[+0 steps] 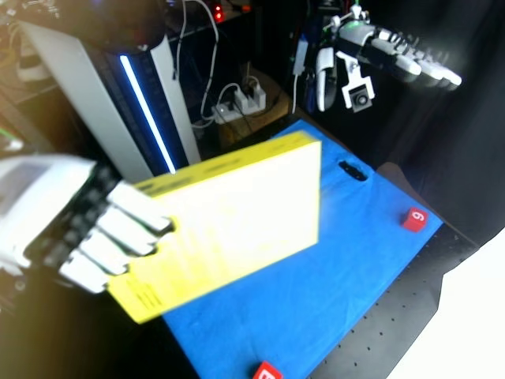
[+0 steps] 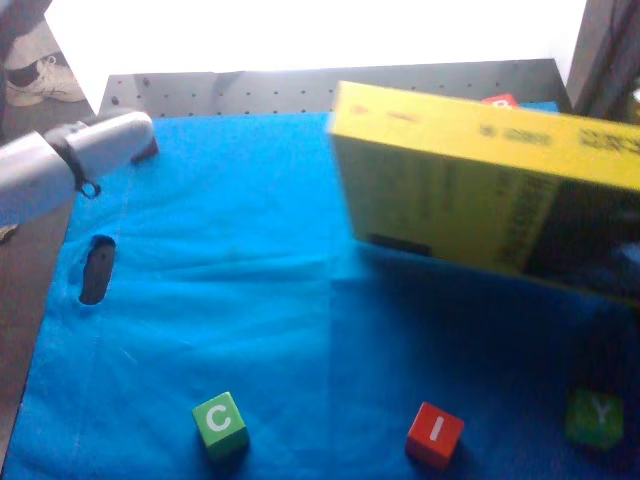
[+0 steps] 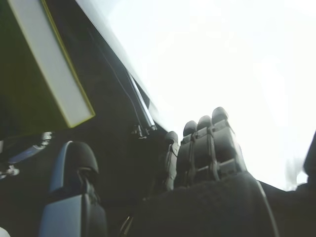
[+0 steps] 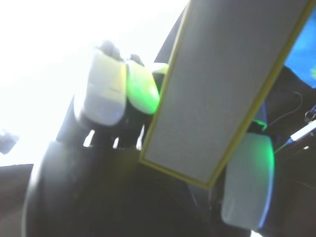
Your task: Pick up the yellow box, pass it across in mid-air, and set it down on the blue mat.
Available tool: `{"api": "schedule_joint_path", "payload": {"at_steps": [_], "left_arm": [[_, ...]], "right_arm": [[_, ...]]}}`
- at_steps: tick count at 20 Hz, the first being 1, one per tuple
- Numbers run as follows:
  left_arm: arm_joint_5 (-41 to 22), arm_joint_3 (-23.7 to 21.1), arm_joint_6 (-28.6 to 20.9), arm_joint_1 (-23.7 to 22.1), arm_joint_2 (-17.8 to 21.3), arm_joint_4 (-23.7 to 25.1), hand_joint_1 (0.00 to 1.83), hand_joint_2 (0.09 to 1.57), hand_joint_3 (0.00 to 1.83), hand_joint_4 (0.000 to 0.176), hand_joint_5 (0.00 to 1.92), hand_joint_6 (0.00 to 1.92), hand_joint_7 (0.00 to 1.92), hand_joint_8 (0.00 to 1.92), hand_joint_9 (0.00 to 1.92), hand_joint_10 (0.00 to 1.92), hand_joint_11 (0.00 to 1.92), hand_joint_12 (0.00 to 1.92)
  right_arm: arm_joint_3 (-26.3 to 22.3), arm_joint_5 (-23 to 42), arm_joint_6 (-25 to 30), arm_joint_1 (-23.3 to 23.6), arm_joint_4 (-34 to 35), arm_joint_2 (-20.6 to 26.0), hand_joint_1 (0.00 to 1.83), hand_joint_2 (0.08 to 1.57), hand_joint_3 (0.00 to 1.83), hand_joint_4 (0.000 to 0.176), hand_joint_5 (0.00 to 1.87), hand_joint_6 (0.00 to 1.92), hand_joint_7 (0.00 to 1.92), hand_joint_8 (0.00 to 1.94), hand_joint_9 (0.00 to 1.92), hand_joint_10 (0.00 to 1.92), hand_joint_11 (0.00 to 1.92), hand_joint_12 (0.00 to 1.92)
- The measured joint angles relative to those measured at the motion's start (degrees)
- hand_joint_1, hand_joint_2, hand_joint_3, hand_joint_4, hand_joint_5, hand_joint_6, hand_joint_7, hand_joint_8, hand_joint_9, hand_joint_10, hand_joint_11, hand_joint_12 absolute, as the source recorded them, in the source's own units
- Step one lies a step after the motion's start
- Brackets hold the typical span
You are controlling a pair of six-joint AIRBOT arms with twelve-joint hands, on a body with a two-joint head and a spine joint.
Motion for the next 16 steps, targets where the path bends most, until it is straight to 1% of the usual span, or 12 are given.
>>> {"api": "schedule_joint_path", "payload": {"at_steps": [1, 2, 3, 6, 9, 10, 11, 12, 13, 14, 15, 16], "left_arm": [[-0.33, 0.0, 0.02, 0.0, 0.0, -0.26, 0.43, 1.16, 0.02, 0.16, 0.0, 0.0, 0.0, 0.0, 0.0, 0.0, 0.0, 0.0], [-0.24, 0.0, 0.02, 0.0, 0.04, -0.26, 0.44, 1.17, 0.02, 0.16, 0.0, 0.0, 0.0, 0.0, 0.0, 0.0, 0.0, 0.0], [-0.31, 0.0, 0.0, 0.0, 0.04, -0.17, 0.44, 1.17, 0.02, 0.164, 0.0, 0.0, 0.0, 0.0, 0.0, 0.0, 0.0, 0.0], [-0.33, 0.0, 0.0, 0.07, 0.04, -0.37, 0.45, 1.21, 0.02, 0.141, 0.0, 0.0, 0.0, 0.0, 0.0, 0.0, 0.0, 0.0], [-0.46, 0.0, 0.0, 0.28, 0.04, -0.63, 0.44, 1.23, 0.02, 0.138, 0.0, 0.0, 0.0, 0.0, 0.0, 0.0, 0.0, 0.0], [-0.48, 0.0, 0.0, 0.28, 0.04, -0.68, 0.45, 1.22, 0.02, 0.148, 0.0, 0.0, 0.0, 0.0, 0.0, 0.0, 0.0, 0.0], [-0.57, 0.0, 0.02, 0.28, 0.04, -0.66, 0.44, 1.22, 0.01, 0.155, 0.0, 0.0, 0.0, 0.0, 0.0, 0.0, 0.0, 0.0], [-0.59, 0.0, 0.0, 0.28, 0.04, -0.63, 0.45, 1.22, 0.01, 0.153, 0.0, 0.0, 0.0, 0.0, 0.0, 0.0, 0.0, 0.0], [-0.61, 0.0, 0.02, 0.28, 0.04, -0.61, 0.45, 1.22, 0.01, 0.151, 0.0, 0.0, 0.0, 0.0, 0.0, 0.0, 0.0, 0.0], [-0.66, 0.0, 0.0, 0.28, 0.02, -0.63, 0.46, 1.23, 0.01, 0.147, 0.0, 0.0, 0.0, 0.0, 0.0, 0.0, 0.0, 0.0], [-0.68, 0.0, 0.02, 0.28, -0.04, -0.7, 0.46, 1.23, 0.01, 0.145, 0.0, 0.0, 0.0, 0.0, 0.0, 0.0, 0.0, 0.0], [-0.7, 0.0, 0.02, 0.28, -0.09, -0.79, 0.45, 1.23, 0.01, 0.146, 0.0, 0.0, 0.0, 0.0, 0.0, 0.0, 0.0, 0.0]], "right_arm": [[0.02, 2.62, 1.81, -3.13, 3.32, 0.0, 1.56, 1.21, 0.0, 0.088, 1.09, 1.92, 1.33, 1.94, 1.47, 1.92, 1.56, 1.92], [0.09, 4.39, 1.99, -4.83, 5.27, -0.02, 1.58, 1.2, 0.0, 0.016, 1.07, 1.92, 1.29, 1.94, 1.42, 1.92, 1.52, 1.92], [0.22, 5.99, 2.51, -5.95, 7.37, -0.17, 1.57, 1.2, 0.0, 0.0, 1.05, 1.92, 1.26, 1.94, 1.38, 1.92, 1.48, 1.92], [1.9, 7.54, 5.55, -6.64, 8.11, -2.29, 1.27, 1.22, 0.0, 0.0, 0.85, 1.92, 1.05, 1.94, 1.21, 1.92, 1.34, 1.92], [2.62, 7.54, 6.75, -6.64, 7.21, -2.97, 1.2, 1.22, 0.0, 0.0, 0.83, 1.92, 1.07, 1.94, 1.22, 1.92, 1.35, 1.92], [2.82, 7.54, 6.82, -6.64, 7.28, -3.02, 1.03, 1.28, 0.01, 0.0, 0.69, 1.64, 0.9, 1.94, 1.06, 1.92, 1.2, 1.92], [3.19, 7.56, 6.93, -6.64, 7.63, -3.08, 0.99, 1.29, 0.01, 0.0, 0.67, 1.56, 0.73, 1.94, 0.89, 1.92, 1.04, 1.92], [3.34, 7.56, 7.06, -6.64, 7.85, -3.08, 1.1, 1.29, 0.02, 0.0, 0.61, 1.46, 0.73, 1.68, 0.76, 1.9, 0.91, 1.92], [3.43, 7.56, 7.15, -6.64, 7.93, -3.08, 1.11, 1.3, 0.01, 0.0, 0.58, 1.48, 0.72, 1.59, 0.68, 1.8, 0.79, 1.92], [3.91, 7.56, 7.37, -6.64, 7.63, -3.15, 0.98, 1.3, 0.0, 0.0, 0.63, 1.49, 0.59, 1.33, 0.65, 1.67, 0.71, 1.92], [4.5, 7.58, 8.15, -6.64, 7.43, -3.48, 0.96, 1.3, 0.0, 0.0, 0.64, 1.5, 0.58, 1.28, 0.67, 1.66, 0.71, 1.92], [5.16, 7.58, 9.29, -6.64, 6.84, -4.09, 1.07, 1.31, 0.01, 0.0, 0.56, 1.5, 0.68, 1.51, 0.68, 1.65, 0.74, 1.91]]}}
